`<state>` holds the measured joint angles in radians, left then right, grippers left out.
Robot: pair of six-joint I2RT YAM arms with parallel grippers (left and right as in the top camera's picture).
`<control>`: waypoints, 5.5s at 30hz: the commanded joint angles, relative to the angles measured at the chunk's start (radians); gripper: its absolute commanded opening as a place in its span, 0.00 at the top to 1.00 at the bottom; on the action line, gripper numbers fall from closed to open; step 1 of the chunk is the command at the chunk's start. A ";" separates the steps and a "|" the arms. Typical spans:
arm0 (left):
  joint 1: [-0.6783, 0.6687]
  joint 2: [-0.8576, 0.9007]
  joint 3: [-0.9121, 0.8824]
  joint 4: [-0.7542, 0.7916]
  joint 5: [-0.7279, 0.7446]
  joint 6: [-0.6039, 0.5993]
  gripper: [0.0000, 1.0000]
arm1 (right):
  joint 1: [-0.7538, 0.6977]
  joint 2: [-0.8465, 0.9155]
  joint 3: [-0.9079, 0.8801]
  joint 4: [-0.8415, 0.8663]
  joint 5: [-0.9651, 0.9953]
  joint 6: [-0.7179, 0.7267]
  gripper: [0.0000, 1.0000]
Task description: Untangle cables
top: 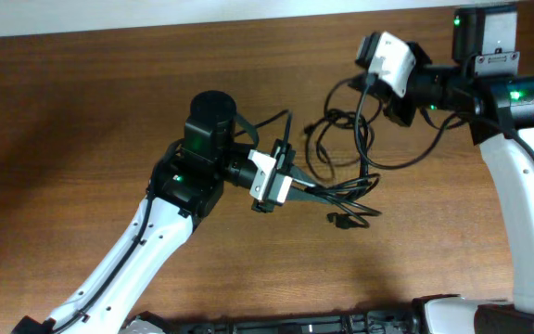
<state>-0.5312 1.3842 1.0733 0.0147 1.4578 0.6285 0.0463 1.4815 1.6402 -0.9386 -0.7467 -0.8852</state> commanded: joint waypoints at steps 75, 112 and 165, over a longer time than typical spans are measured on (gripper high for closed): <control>-0.110 -0.002 0.008 -0.025 -0.270 0.016 1.00 | -0.001 -0.003 0.012 0.447 0.045 1.665 0.96; 0.098 -0.002 0.008 0.369 -0.118 -0.411 1.00 | -0.003 -0.003 0.012 0.040 0.558 1.244 0.01; 0.216 -0.004 0.008 0.717 -0.060 -0.663 1.00 | -0.184 0.408 0.011 0.183 -0.676 0.838 0.01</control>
<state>-0.3195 1.3842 1.0706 0.7010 1.3846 -0.0284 -0.1356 1.8904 1.6402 -0.7582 -1.1328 0.0734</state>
